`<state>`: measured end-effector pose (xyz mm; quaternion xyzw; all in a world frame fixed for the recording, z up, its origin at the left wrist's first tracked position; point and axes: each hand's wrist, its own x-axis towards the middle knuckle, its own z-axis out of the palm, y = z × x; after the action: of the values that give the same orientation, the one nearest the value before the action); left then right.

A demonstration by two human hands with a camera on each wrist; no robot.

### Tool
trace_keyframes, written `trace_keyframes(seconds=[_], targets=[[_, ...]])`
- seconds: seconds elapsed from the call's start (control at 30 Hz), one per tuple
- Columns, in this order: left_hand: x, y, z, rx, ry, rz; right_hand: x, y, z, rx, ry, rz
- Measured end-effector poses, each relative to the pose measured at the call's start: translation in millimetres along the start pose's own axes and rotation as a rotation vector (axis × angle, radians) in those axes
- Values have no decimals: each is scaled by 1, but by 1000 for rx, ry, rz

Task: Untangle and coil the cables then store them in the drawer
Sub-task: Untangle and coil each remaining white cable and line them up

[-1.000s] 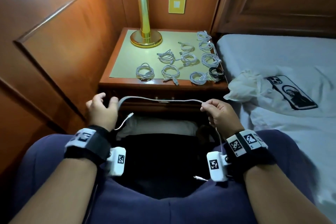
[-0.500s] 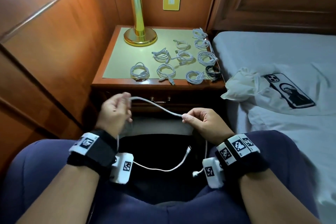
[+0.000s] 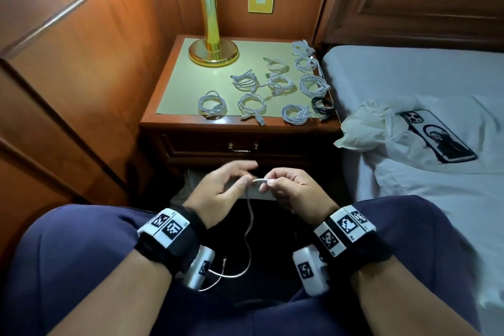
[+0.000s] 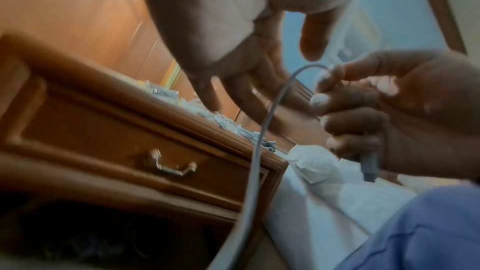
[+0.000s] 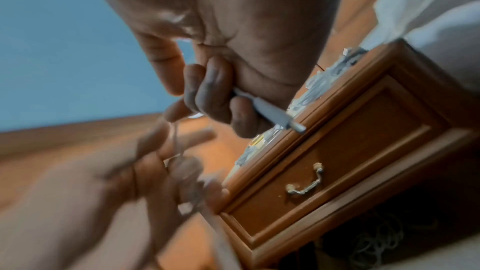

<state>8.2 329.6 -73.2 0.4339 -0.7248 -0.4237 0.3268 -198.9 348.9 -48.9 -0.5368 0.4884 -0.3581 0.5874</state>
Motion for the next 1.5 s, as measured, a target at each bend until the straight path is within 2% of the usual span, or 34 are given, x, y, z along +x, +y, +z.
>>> trace_keyframes(seconds=[0.03, 0.1, 0.17, 0.27, 0.37, 0.5, 0.57, 0.63, 0.7, 0.77, 0.87, 0.97, 1.1, 1.17, 1.3, 1.37, 1.5], targets=[[0, 5, 5, -102, -68, -44, 0, -1, 1, 102, 10, 6], [0, 6, 6, -248, -73, -122, 1, -3, -4, 259, 76, 4], [4, 2, -4, -361, 34, -180, 2, -6, -15, 277, 139, 47], [10, -5, -26, -415, 186, -240, 1, -10, -27, 235, 160, 154], [11, -17, -45, -277, 277, -295, 1, -14, -32, 332, 168, 241], [11, -24, -54, -136, 397, -286, 3, -14, -44, 568, 286, 346], [12, -25, -51, -98, 411, -246, 3, -15, -49, 645, 332, 348], [11, -24, -43, 46, 405, -202, 1, -14, -50, 660, 351, 303], [8, -21, -32, 196, 391, -168, 2, -11, -48, 607, 373, 223], [4, -17, -20, 298, 335, -70, 6, -3, -41, 445, 439, 102], [0, -10, -3, 351, 190, 133, 6, 8, -28, -58, 503, -105], [-1, -3, 5, 296, 99, 244, 3, 12, -14, -390, 364, -169], [0, 0, 6, 224, 177, 323, 2, 6, -2, -419, 113, -82], [0, -1, 5, 193, 212, 292, 1, 3, 1, -343, 43, -49], [-3, 0, 4, 92, 195, 157, -4, 0, 6, -61, -6, 30], [-2, -1, 5, 118, 232, 103, -5, -2, 7, 22, -32, 41], [-1, 0, 4, 82, 307, -6, -4, 3, 0, 15, -87, 12]])
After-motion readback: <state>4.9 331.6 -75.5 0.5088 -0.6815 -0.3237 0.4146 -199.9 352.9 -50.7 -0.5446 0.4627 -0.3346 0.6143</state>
